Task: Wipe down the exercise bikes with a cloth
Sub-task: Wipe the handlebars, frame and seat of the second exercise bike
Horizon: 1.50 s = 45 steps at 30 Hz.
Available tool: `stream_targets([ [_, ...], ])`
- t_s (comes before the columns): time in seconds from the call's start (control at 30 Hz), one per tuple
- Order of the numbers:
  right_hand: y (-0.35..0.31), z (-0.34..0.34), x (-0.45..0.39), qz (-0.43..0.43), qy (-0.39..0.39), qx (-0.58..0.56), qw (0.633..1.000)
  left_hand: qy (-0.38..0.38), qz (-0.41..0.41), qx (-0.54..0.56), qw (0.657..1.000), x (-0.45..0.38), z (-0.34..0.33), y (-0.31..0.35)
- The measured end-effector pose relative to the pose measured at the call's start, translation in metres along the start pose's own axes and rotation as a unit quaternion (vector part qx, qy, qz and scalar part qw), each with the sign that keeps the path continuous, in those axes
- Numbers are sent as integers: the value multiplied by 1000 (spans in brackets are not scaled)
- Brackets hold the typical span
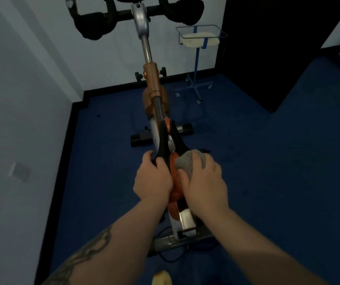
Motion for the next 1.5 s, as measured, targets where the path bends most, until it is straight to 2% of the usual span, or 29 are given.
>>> stream_targets([
  [0.1,1,-7,-44,-25,-82,30,996,-32,11,-29,999,-3,-4,-1],
  [0.17,-5,-7,-62,-37,-102,32,994,-45,2,-28,999,-1,-4,1],
  [0.23,-10,-4,-54,-35,-67,56,996,-53,-8,-25,998,0,-4,3],
  [0.37,-15,2,14,-8,71,36,997,-64,-27,-19,997,2,-5,3],
  [0.47,-3,-1,14,-61,75,-19,995,-71,-27,-22,997,1,-6,3],
  [0.6,17,5,-29,-174,25,-49,983,-77,-34,-20,996,1,-7,3],
  [0.67,16,7,-19,-183,63,-82,978,-75,-42,-9,996,2,-5,3],
  [0.73,5,5,12,-166,136,-103,971,-70,-54,9,996,4,-2,4],
  [0.8,-6,2,35,-140,173,-100,970,-69,-66,23,995,7,-1,6],
  [0.87,2,0,25,-150,128,-82,977,-70,-68,25,995,8,-2,8],
  [0.97,24,-1,-20,-190,-12,-57,980,-60,-73,28,995,9,-2,10],
  [1.03,25,0,-43,-189,-69,-57,978,-59,-79,32,995,10,-1,11],
  [1.13,16,5,-41,-152,-40,-12,987,-66,-80,26,994,10,-1,10],
  [1.23,0,5,-13,-52,12,35,998,-63,-80,26,995,10,-1,10],
  [1.3,1,1,-18,-40,-17,37,998,-49,-69,26,996,9,0,9],
  [1.43,-6,-14,-75,-44,-130,43,990,-38,-51,18,998,8,-2,6],
  [1.5,-15,-17,-94,-33,-138,34,989,-38,-52,19,998,8,-1,6],
])
Point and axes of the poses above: each hand's wrist, its own x-axis away from the middle knuckle, its own z-axis out of the back of the hand, y = z × x, the point moved 8 cm from there along -x, towards the middle knuckle, and after that the axes turned 9 degrees about z, right-handed, at the moved point
